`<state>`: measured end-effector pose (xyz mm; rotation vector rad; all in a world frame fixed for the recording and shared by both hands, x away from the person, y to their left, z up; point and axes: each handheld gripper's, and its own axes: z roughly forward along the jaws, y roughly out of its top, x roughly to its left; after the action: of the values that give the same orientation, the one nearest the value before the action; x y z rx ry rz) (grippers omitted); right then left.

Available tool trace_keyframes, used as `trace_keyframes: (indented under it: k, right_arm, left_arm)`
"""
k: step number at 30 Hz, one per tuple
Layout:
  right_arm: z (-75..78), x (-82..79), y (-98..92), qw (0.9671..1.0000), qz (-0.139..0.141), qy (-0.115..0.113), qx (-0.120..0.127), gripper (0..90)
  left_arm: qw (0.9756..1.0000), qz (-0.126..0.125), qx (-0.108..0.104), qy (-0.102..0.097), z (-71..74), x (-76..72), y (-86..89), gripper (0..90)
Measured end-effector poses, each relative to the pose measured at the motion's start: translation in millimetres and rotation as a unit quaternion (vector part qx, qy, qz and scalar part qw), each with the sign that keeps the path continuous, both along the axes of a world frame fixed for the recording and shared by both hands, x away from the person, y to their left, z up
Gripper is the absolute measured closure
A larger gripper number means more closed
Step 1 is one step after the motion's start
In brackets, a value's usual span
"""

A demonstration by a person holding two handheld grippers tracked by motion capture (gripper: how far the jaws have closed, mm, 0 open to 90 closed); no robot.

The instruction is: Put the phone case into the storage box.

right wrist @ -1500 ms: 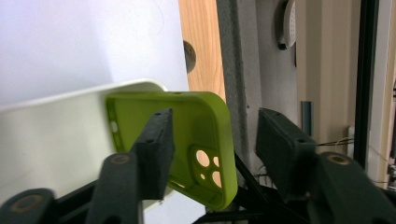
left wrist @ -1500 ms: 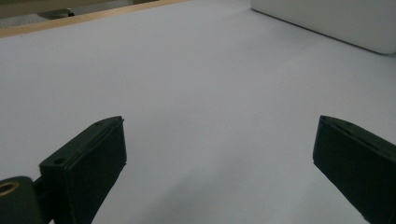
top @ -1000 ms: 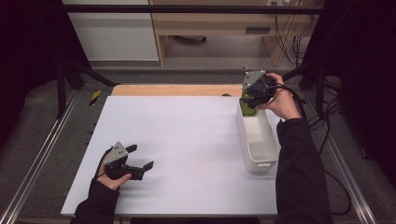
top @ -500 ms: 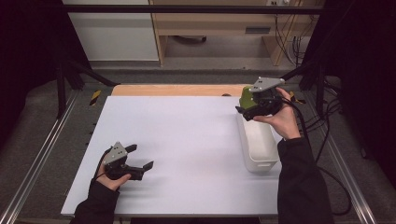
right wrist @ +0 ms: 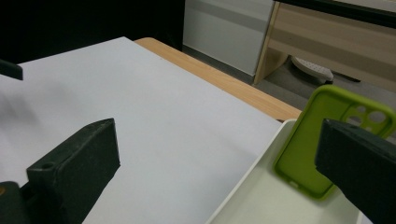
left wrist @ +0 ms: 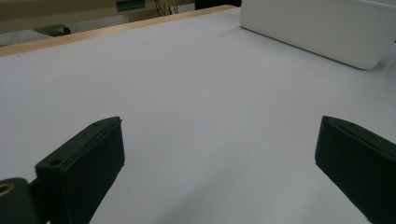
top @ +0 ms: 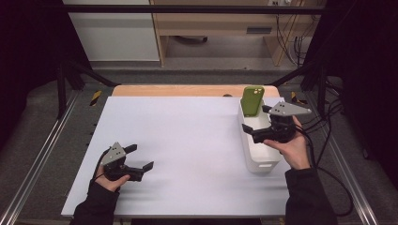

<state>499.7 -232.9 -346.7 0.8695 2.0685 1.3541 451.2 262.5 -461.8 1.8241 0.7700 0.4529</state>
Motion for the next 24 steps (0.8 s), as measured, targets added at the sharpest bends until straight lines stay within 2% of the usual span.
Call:
trace_keyframes:
  k: [3, 9, 12, 15, 21, 24]
  right_arm:
    - [-10.2, -12.2, -3.8, 0.9998, -0.002, -0.007, 0.017, 0.8]
    - [-28.5, -30.2, -13.5, 0.9979, 0.01, 0.006, 0.063, 0.7]
    - [-36.6, -38.1, -18.3, 0.9976, 0.015, 0.002, 0.067, 0.7]
    - [-44.1, -43.3, -22.4, 0.997, 0.017, 0.008, 0.076, 0.7]
    - [-60.5, -51.8, -31.3, 0.997, 0.021, 0.006, 0.074, 0.7]
    - [-65.5, -55.1, -35.5, 0.9966, 0.02, 0.005, 0.08, 0.7]
  left_arm:
    - [1.0, -0.001, -0.001, -0.001, 0.4, -0.4, -0.1, 1.0]
    - [1.0, -0.004, -0.006, -0.005, 1.9, -1.0, 0.6, 0.8]
    - [0.9999, -0.004, -0.008, -0.006, 2.6, -1.4, 0.7, 0.8]
    - [0.9999, -0.005, -0.009, -0.008, 3.0, -1.8, 0.5, 0.6]
    - [0.9999, -0.006, -0.01, -0.011, 4.0, -2.7, -0.2, 0.4]
    - [0.9998, -0.006, -0.01, -0.013, 4.7, -3.2, -0.7, 0.3]
